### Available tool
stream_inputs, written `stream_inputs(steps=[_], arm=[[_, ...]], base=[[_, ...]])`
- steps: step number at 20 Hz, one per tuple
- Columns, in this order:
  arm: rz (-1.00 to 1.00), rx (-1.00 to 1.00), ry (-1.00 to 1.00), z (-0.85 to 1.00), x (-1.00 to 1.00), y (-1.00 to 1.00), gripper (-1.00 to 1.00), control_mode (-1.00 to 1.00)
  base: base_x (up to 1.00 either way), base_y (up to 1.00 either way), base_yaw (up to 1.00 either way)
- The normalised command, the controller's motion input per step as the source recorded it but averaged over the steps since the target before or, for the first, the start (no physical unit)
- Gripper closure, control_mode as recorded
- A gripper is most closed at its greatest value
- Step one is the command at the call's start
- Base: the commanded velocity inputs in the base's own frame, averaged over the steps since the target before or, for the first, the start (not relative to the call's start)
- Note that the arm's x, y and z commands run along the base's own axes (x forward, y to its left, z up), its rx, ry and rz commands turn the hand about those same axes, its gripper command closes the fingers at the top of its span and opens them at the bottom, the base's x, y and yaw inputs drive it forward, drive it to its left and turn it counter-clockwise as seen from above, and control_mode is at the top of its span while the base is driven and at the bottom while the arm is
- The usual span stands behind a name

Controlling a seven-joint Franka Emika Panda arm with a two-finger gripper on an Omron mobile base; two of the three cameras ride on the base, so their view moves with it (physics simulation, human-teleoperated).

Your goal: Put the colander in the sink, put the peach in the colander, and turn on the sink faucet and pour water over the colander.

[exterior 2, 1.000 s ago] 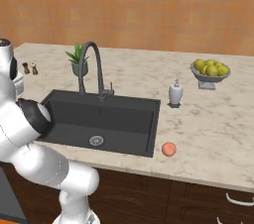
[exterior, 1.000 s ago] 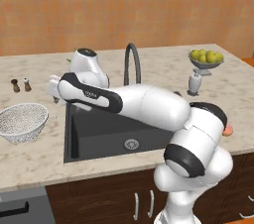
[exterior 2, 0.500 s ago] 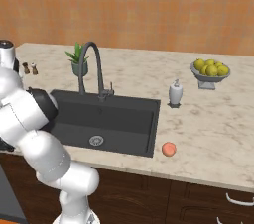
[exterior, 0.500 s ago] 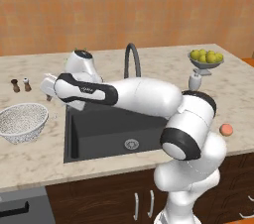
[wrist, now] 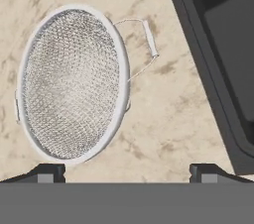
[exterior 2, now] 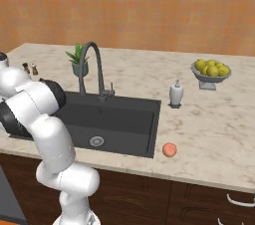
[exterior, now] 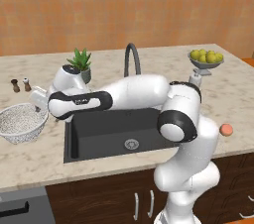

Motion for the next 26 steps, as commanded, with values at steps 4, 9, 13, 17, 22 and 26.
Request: stream_inputs(steps=[4,9,13,17,22,26], arm=[[0.00,0.00,0.00,-0.39,0.00,0.33,-1.00,-1.00],[-0.01,0.00,0.00,-0.27,0.14,0.23,-1.00,-1.00],[-0.04,0.00,0.00,-0.27,0.21,0.19,-1.00,-1.00],[-0.04,0.00,0.00,-0.22,0.14,0.14,-1.00,-1.00],[-0.04,0.00,0.00,-0.18,0.17,0.14,-1.00,-1.00],[-0.04,0.00,0.00,-0.15,0.23,0.03,-1.00,-1.00]], base=[[0.00,0.00,0.00],[0.00,0.00,0.00],[0.00,0.00,0.00],[0.00,0.00,0.00],[0.00,0.00,0.00],[0.00,0.00,0.00]])
